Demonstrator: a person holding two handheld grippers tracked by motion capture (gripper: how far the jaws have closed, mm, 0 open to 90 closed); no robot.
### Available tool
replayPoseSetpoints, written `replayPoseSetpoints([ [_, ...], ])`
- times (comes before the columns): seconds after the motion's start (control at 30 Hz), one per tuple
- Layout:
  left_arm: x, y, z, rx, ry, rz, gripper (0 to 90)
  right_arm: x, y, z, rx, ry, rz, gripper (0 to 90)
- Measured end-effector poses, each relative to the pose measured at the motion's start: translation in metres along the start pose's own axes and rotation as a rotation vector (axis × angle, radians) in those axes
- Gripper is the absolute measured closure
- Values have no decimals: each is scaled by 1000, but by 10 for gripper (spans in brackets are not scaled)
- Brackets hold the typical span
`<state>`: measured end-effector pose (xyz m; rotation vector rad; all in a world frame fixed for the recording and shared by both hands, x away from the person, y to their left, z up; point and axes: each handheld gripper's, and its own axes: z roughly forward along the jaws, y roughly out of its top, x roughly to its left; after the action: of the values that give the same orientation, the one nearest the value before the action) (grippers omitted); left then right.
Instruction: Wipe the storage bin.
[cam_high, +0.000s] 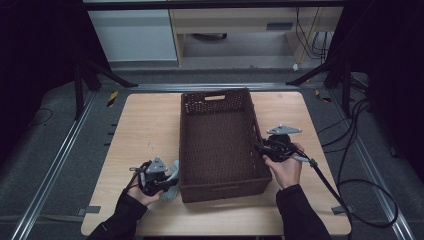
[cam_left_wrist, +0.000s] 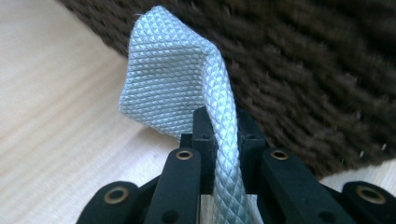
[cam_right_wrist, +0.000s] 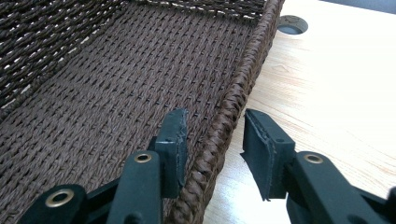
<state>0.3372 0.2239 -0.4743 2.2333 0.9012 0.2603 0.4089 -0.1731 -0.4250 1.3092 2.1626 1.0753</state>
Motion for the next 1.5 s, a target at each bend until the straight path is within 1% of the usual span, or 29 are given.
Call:
replayPoseSetpoints([
  [0.07,1,-1,1,0,-1,-7,814,0,0,-2,7,12,2,584],
  [0.17,1,2,-3,-15,3,-11,813,1,-1,-4,19,20,-5,581],
  [0.27,2,7,-12,-60,10,-26,813,2,-3,-2,51,21,-7,584],
  [0.33,1,11,-19,-87,13,-25,813,1,-4,0,70,19,-11,593],
  [0.37,0,14,-24,-106,15,-22,814,0,-4,1,68,31,-1,610],
  [0.43,-2,18,-29,-124,13,-12,813,0,-4,1,66,41,7,655],
  [0.53,-5,22,-35,-144,13,2,813,2,-4,1,48,31,8,717],
  [0.7,-8,25,-37,-148,15,23,813,2,-4,2,16,12,21,746],
  [0.83,-8,23,-33,-136,6,21,813,0,-3,4,12,-7,34,747],
  [1.0,-9,13,-15,-73,-17,17,814,-3,-2,3,14,-19,43,738],
  [1.03,-10,10,-10,-51,-21,18,814,-4,-2,4,12,-16,44,734],
  [1.13,-10,6,-5,-28,-24,14,814,-4,-2,3,10,-17,34,697],
  [1.2,-10,6,-7,-36,-22,13,814,-5,-2,2,8,-15,31,664],
  [1.33,-9,13,-20,-92,-16,1,813,-7,0,-4,-2,17,39,596],
  [1.37,-10,16,-25,-112,-14,0,813,-7,0,-5,4,22,35,593],
  [1.43,-12,19,-32,-133,-11,10,814,-7,-1,-4,21,26,21,589],
  [1.47,-13,20,-35,-140,-12,14,814,-6,-2,-2,38,29,15,593],
  [1.5,-15,21,-37,-147,-11,20,814,-6,-2,-1,45,24,10,593],
])
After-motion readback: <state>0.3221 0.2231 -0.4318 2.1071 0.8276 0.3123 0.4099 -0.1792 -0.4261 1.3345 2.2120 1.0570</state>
